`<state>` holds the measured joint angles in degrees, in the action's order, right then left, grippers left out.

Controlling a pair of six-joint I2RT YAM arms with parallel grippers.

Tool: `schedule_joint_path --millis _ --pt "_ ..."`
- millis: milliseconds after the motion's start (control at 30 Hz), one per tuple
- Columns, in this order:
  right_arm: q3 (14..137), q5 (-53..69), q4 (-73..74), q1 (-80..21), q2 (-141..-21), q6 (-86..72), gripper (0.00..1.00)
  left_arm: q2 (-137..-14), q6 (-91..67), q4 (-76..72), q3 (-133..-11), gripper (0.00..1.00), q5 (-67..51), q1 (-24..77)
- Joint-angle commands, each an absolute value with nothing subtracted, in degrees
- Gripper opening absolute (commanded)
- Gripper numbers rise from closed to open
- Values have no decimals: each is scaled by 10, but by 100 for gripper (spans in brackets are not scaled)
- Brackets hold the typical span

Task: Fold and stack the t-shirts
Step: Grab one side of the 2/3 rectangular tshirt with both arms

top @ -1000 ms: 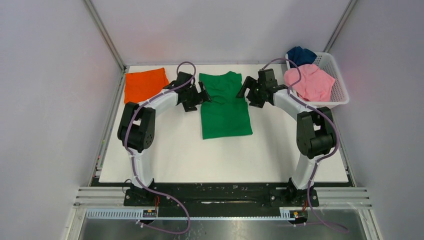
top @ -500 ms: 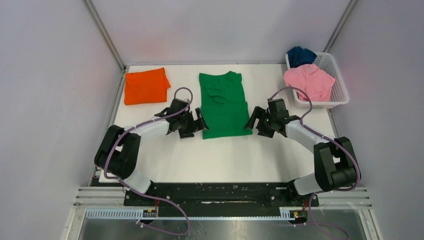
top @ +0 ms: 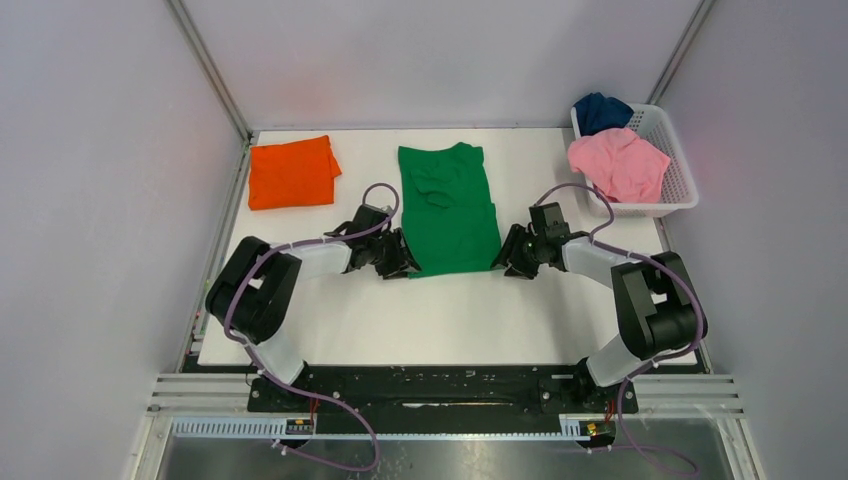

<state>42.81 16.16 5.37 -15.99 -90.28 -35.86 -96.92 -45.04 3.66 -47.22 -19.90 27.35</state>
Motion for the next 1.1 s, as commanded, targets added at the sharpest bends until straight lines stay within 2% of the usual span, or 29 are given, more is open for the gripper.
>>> schedule_joint_path --millis 0,133,267,400,567,767,867,967,1067 --pt "435 154 34 -160 -926 -362 51 -996 -447 32 -468 32 -192 276" --pt "443 148 24 -160 -951 -361 42 -995 -439 39 -474 0 -186 277" --pt "439 136 8 -160 -961 -364 25 -984 -430 46 -474 0 -182 277" --pt "410 150 -19 -160 -930 -371 0 -950 -426 47 -456 0 -186 279" --pt "337 189 6 -166 -816 -390 0 -861 -433 52 -401 0 -193 298" --pt "237 218 183 -214 -552 -405 0 -672 -471 129 -322 0 -156 367" --pt "236 236 296 -239 -402 -427 0 -565 -497 184 -306 0 -142 409" --pt "269 253 345 -242 -287 -448 0 -480 -513 225 -317 0 -141 430" --pt "308 229 350 -242 -251 -450 0 -446 -501 234 -347 0 -144 432"
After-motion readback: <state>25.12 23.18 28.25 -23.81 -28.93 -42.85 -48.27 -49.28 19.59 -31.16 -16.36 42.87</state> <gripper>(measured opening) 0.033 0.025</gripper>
